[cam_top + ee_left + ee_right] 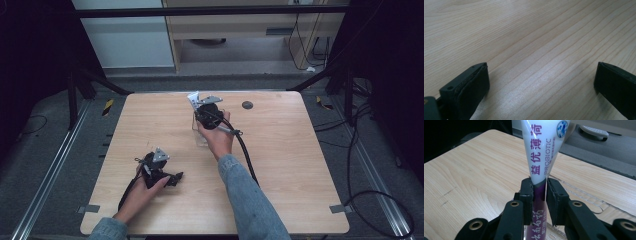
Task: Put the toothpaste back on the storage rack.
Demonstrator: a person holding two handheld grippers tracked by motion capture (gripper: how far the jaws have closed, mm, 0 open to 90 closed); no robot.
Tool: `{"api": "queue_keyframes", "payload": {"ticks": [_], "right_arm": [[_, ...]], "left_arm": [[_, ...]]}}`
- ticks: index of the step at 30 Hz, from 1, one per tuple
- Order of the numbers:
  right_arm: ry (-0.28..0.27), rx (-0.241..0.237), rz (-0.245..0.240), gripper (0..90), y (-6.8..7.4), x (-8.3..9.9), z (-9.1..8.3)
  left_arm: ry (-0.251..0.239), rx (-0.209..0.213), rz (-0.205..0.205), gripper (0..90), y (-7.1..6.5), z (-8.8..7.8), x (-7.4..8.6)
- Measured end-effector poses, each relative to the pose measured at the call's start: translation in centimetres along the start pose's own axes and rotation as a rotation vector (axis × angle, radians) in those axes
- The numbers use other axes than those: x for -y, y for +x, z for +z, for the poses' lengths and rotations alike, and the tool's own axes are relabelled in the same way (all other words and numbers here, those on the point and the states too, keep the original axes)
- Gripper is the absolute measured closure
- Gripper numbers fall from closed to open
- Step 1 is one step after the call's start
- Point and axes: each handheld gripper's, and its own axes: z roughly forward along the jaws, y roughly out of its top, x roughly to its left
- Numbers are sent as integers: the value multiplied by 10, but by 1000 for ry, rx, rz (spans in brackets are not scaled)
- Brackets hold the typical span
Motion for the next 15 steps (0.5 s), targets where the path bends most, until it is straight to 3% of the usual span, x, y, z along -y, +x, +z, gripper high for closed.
{"api": "queue_keyframes", "payload": {"ticks": [15], "right_arm": [[8,-11,-2,736,0,4,-7]], "left_arm": [[-1,1,0,0,0,0,0]]}}
